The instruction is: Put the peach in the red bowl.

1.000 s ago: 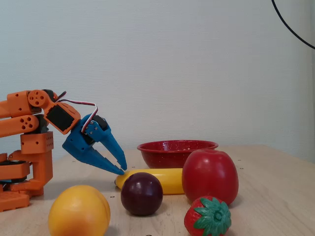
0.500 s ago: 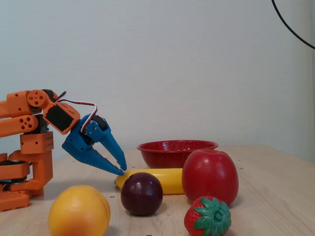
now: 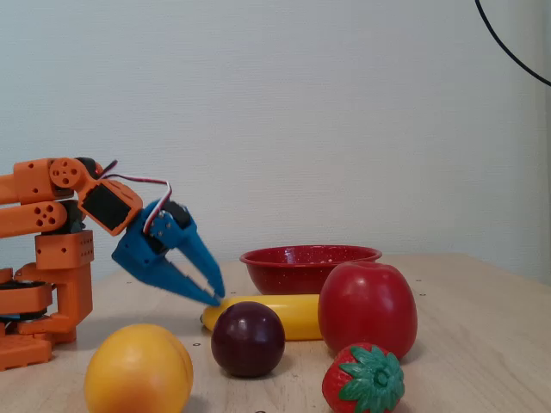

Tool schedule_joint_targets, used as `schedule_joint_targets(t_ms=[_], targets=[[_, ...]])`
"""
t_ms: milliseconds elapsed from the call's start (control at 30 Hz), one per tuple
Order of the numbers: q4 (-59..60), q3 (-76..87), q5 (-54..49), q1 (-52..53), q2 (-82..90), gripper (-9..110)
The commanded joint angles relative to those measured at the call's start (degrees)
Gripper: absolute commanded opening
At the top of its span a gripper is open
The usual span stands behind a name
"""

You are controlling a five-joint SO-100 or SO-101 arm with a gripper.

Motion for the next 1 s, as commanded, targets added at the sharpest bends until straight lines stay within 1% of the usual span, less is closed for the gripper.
schedule_joint_targets(t_ms=[0, 67, 200, 400, 767, 967], targets=[[-0.5, -6.3, 1.6, -1.8, -4.9, 0], [1.3, -11.7, 3.1, -3.2, -8.3, 0], [9.5, -23.4, 6.1, -5.2, -14.2, 0], [19.2, -40.3, 14.2, -11.0, -23.9, 0], [38.5, -73.0, 24.5, -21.8, -48.5, 0], [42.0, -84.2, 30.7, -28.2, -59.9, 0]])
